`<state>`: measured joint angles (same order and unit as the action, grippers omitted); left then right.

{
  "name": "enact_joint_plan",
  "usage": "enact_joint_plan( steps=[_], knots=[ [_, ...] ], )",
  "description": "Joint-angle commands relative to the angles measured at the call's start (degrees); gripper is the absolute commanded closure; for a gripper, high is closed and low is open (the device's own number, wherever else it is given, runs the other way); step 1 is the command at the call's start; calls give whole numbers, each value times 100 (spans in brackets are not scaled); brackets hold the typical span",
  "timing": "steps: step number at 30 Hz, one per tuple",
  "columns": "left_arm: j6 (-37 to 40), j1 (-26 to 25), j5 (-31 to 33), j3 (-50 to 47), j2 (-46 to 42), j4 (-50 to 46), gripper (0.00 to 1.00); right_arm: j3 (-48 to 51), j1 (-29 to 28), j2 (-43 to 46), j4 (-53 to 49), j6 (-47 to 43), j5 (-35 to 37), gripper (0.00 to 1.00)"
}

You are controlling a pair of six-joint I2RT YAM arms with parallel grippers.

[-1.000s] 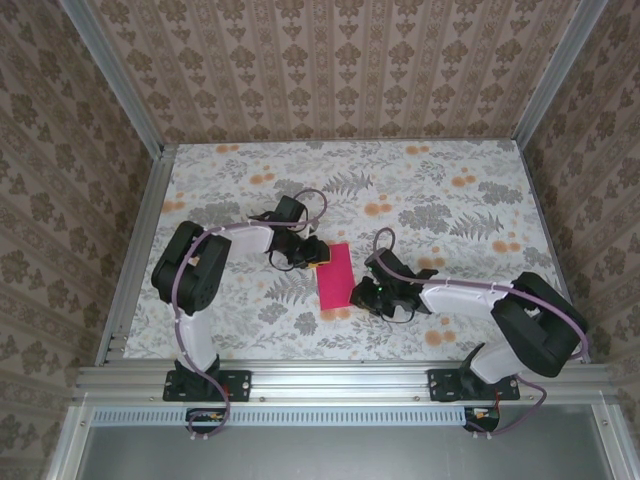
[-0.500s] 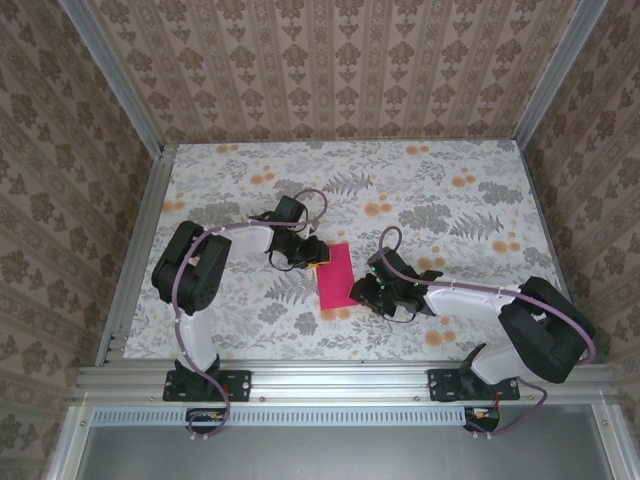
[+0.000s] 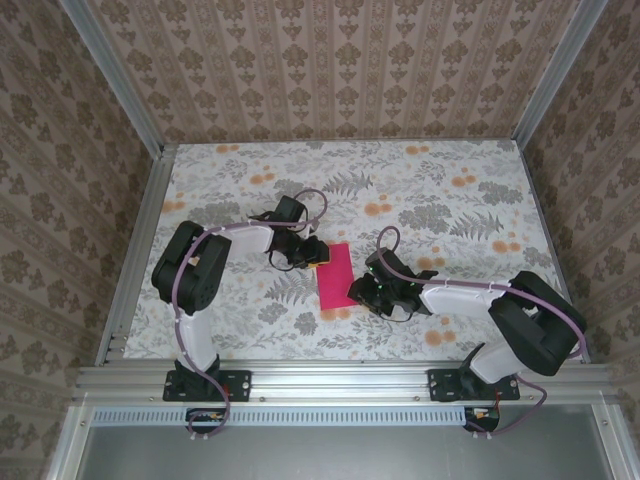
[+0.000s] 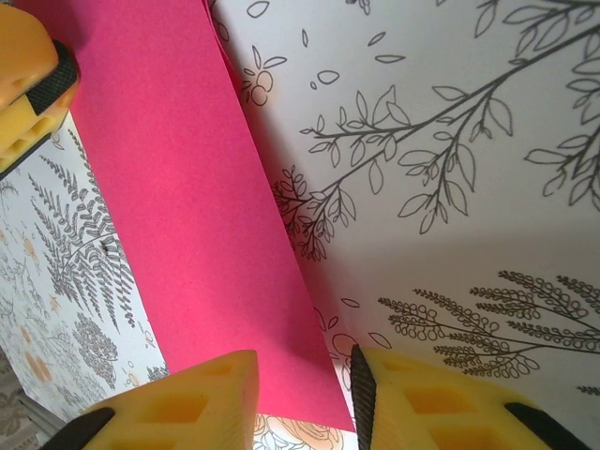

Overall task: Fold a paper plane with a square sheet of paper (pick it up from the middle)
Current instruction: Third fold the triangle at the center of the table.

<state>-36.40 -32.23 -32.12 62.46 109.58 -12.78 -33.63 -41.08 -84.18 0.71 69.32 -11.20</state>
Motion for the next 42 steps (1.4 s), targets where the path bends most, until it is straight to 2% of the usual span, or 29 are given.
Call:
enact_joint_plan(
  steps=[1,6,13,23,42],
  knots=[
    [133,-21,224,65,217,-224,72,19,31,-5,-3,32,-57,72],
    [142,-20,232,49,222,-224,71,16,30,204,-73,28,22,86],
    [134,-12,235,34,239,-217,72,-154,30,273,-108,-31,-65,95],
    [143,-12,207,23,222,-215,72,-757,31,-411,555,-211,-373,95],
    [147,-12,172,105,178,-260,72,-1312,39,-1411,821,-322,-242,93]
  ],
)
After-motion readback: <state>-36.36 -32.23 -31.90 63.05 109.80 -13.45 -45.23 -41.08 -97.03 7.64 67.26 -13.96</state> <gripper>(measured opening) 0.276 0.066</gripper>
